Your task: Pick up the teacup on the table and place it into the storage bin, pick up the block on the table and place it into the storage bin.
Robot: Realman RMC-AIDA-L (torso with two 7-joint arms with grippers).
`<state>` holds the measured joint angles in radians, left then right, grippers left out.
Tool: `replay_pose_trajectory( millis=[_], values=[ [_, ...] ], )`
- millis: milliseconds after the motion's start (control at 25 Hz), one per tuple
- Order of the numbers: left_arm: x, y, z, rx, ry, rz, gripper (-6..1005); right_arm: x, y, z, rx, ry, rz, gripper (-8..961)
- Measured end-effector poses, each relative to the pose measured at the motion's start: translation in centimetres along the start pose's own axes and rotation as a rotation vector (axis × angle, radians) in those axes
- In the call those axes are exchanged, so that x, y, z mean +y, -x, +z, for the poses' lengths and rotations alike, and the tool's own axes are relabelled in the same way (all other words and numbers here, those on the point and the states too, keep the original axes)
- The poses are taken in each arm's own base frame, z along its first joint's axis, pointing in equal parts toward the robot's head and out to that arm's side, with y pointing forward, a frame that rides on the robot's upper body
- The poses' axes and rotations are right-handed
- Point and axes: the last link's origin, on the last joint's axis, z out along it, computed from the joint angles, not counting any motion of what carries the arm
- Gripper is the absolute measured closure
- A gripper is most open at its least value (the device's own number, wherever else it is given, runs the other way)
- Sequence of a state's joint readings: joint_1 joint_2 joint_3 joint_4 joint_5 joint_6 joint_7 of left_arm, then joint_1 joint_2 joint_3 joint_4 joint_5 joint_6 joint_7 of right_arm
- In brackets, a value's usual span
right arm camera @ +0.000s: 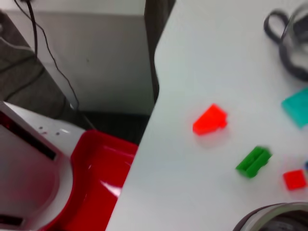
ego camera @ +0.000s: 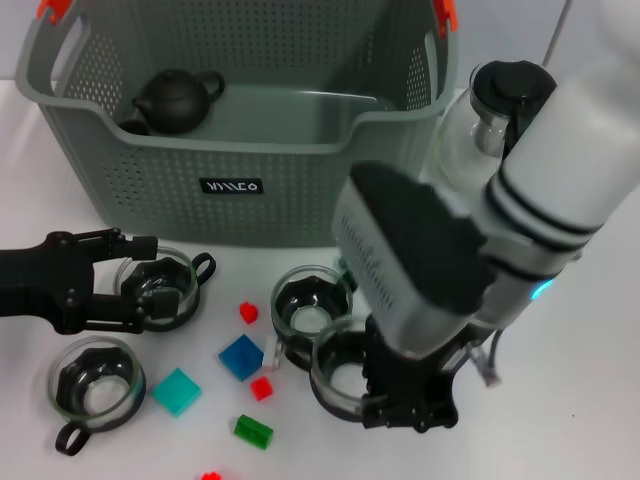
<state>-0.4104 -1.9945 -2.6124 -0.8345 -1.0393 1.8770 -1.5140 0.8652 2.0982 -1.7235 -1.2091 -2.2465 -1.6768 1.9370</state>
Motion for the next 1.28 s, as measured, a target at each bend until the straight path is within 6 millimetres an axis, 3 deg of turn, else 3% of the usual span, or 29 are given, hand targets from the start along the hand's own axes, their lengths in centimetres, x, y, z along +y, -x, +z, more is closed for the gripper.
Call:
replay_pose_trajectory(
  millis=[560,800,1000,1280],
  values=[
    [-0.3,-0.3,0.0,0.009,-0.019,0.015,71,-0.1,2.7,-10.4,-0.188,-0.277,-0.037,896],
    [-0.4,-0.3,0.0,0.009,-0.02,0.017,71,-2.2,3.0,-14.6,-0.304,-0.463,0.013,895],
    [-0.4,-0.3,0.0,0.009,-0.024,0.016,71,-5.8,3.0,-15.6,-0.347,-0.638,0.192,894],
    [-0.4,-0.3,0.3,0.014,-0.024,0.016,72,-11.1,3.6,-14.9,-0.386,-0.651,0.413,893]
  ],
)
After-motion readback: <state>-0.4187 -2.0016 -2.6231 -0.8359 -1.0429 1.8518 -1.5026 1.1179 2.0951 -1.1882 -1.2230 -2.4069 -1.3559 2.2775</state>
